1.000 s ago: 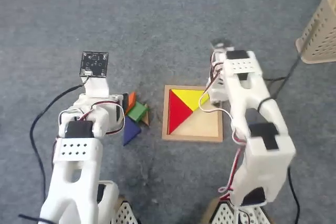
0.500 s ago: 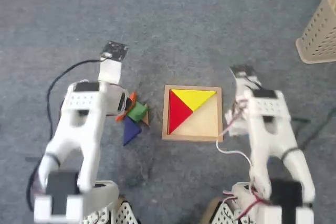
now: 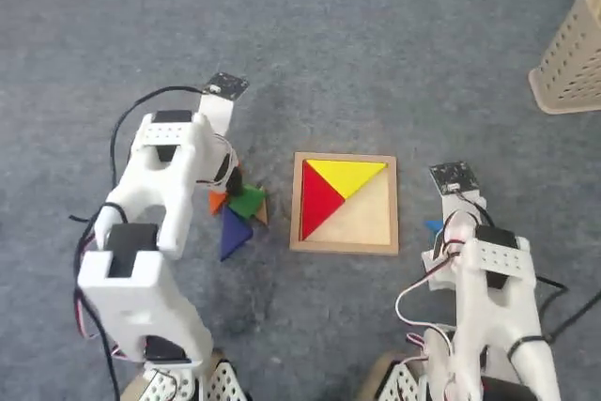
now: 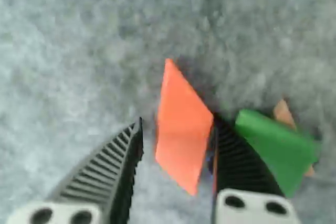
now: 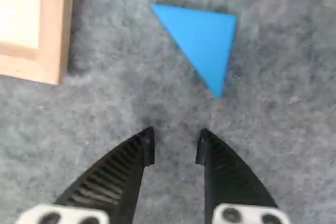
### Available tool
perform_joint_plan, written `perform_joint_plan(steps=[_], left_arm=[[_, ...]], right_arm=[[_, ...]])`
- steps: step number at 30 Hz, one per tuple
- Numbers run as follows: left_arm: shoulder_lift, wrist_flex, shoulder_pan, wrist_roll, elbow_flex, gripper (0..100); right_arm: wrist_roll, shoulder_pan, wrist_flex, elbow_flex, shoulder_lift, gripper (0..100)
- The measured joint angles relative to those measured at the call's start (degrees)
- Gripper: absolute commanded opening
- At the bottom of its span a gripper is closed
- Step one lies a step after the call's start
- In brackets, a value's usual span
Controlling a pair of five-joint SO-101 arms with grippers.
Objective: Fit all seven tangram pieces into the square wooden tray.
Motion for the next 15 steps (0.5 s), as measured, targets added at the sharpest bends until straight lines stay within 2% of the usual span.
perform_joint_plan(steps=[9, 15], left_arm=[[0.18, 0.70, 0.97, 0.18, -0.70, 5], [-8.26, 5.01, 1.14, -0.09, -0.79, 3]], right_arm=[[0.00, 0.00, -0.26, 0.00, 0.09, 14.8], [0.00, 0.00, -0.26, 0.53, -0.26, 14.8]])
